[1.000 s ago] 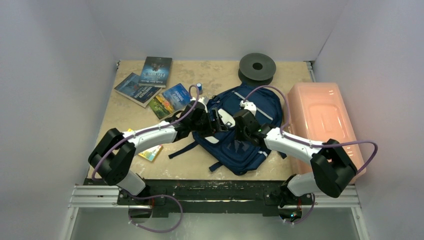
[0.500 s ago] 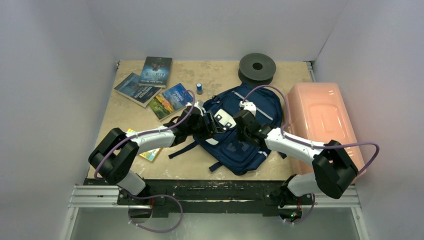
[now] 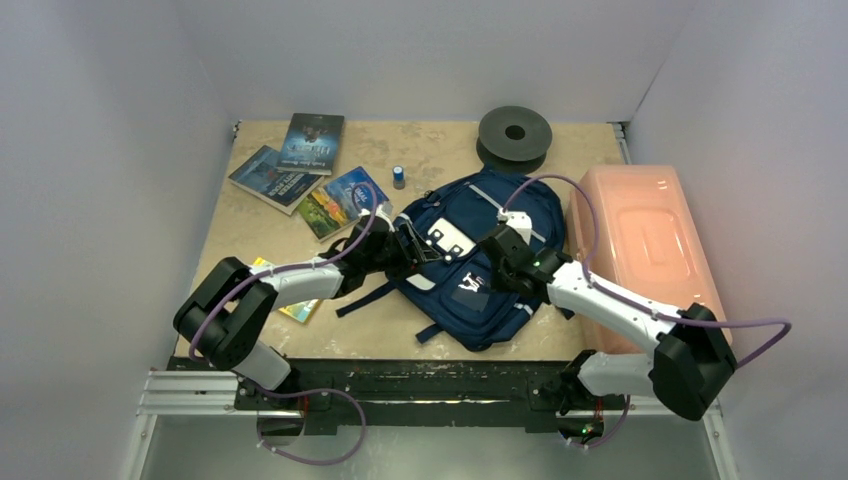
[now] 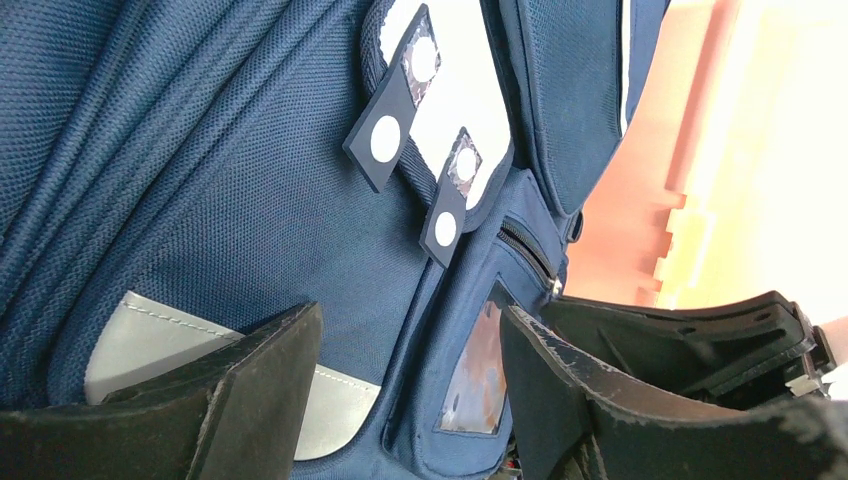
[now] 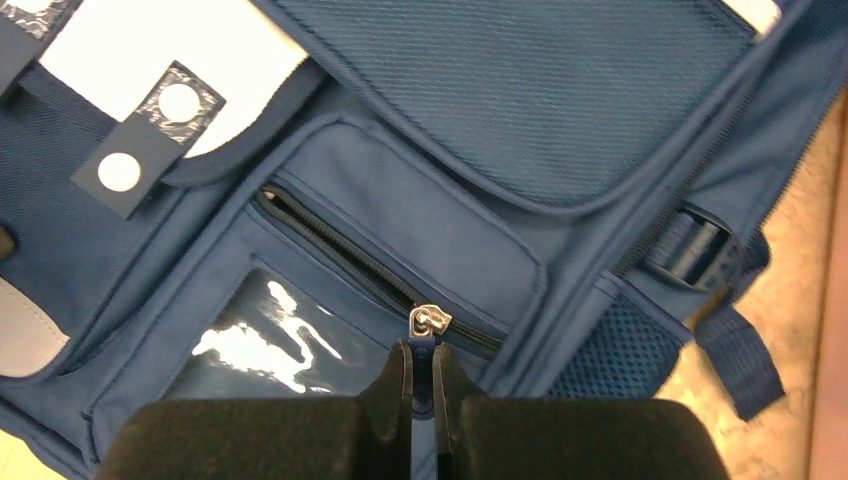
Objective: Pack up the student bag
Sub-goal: Unzip the student bag at the center of the board.
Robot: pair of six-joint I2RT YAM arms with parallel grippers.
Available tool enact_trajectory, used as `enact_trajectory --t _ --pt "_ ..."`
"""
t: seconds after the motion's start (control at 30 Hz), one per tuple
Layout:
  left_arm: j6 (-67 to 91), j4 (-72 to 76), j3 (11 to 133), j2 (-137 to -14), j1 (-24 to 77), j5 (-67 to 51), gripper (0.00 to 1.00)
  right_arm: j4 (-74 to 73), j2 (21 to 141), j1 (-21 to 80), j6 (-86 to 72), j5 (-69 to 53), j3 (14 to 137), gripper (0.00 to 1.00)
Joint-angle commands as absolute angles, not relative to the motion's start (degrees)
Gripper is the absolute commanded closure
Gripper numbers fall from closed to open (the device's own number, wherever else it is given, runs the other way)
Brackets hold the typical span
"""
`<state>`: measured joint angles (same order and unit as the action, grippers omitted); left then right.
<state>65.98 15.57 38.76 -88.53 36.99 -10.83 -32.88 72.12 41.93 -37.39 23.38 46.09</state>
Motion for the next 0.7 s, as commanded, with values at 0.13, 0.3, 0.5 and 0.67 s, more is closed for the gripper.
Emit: enact_trajectory --t 0.13,0.3,0.5,0.67 --pt "63.31 9.11 36.98 -89.42 35.47 -6.89 0.34 -50.64 67.02 39.35 -52.72 26.65 47.26 1.0" --pt "62.4 9.86 38.22 -88.79 35.53 -8.69 0.33 -51.75 64.61 37.78 -55.06 29.03 46.92 1.0" --pt "59.54 10.43 40.68 -86.02 35.57 -14.61 0.24 -44.17 63.02 37.09 -50.16 26.51 46.66 0.88" --pt "53.83 4.79 42.73 -77.49 34.75 -17.58 0.15 -32.0 57.19 37.16 -35.58 20.17 49.08 0.42"
